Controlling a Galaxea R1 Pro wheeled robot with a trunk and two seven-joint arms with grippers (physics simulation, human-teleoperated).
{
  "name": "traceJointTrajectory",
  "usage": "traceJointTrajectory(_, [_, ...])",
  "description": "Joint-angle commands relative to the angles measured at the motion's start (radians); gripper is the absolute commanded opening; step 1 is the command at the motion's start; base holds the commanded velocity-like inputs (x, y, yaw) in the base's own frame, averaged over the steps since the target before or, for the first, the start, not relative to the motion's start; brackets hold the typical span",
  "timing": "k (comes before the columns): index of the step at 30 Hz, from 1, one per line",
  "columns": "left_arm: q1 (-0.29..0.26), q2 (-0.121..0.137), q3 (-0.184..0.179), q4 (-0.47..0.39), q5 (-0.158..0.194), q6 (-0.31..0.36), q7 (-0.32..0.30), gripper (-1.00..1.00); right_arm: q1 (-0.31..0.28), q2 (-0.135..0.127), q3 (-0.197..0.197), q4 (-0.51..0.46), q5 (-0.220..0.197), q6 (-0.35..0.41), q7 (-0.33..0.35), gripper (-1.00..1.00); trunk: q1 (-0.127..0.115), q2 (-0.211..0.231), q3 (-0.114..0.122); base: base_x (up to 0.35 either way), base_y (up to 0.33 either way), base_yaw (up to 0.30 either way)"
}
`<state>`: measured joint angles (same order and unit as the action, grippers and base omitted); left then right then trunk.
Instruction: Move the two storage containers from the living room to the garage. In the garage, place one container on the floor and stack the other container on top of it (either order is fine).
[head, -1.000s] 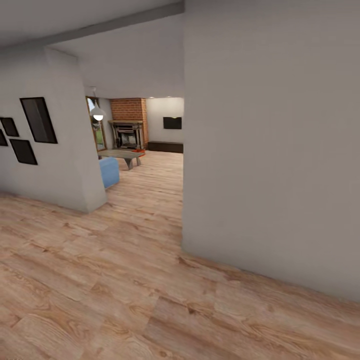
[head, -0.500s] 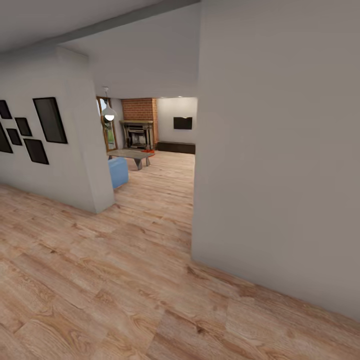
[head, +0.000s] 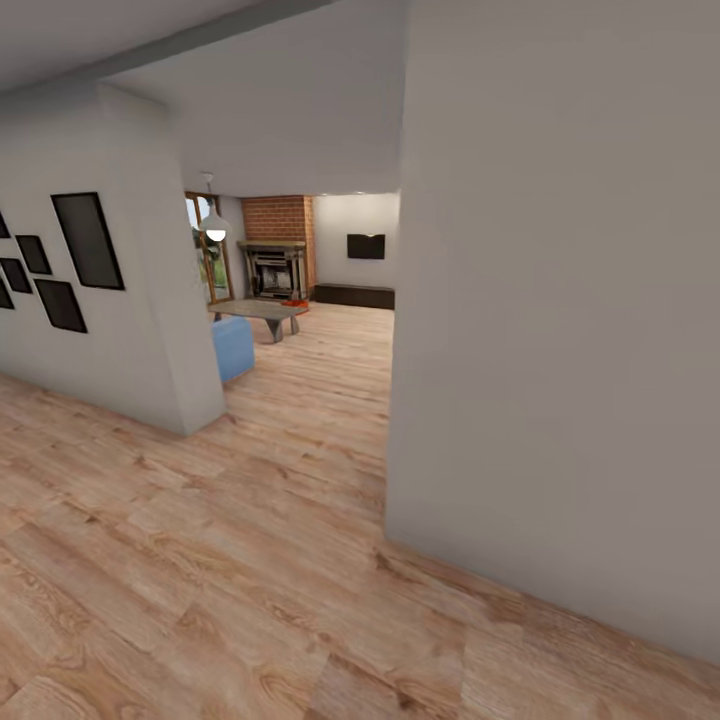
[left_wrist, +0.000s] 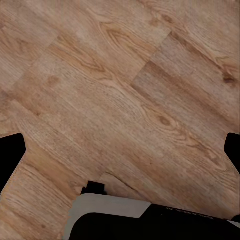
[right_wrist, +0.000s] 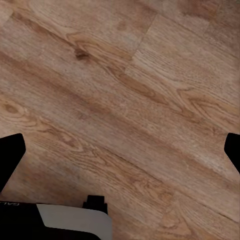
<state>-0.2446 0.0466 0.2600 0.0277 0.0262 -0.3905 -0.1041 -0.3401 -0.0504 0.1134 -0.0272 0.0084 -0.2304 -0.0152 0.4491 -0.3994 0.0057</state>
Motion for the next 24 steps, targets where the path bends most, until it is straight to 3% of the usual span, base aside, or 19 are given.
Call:
traceJointTrajectory(1, [-0.001, 0.001, 0.007, 0.003, 0.003, -0.004, -0.008, 1.00, 0.000, 0.000, 0.006, 0.001, 0.001, -0.003, -0.002, 1.00, 0.001, -0.001, 0.000, 0.324, 0.082, 0.000])
traceJointTrajectory(24, [-0.001, 0.001, 0.008, 0.003, 0.003, -0.004, -0.008, 1.00, 0.000, 0.000, 0.006, 0.001, 0.001, -0.003, -0.002, 1.00, 0.001, -0.001, 0.000, 0.319, 0.134, 0.000])
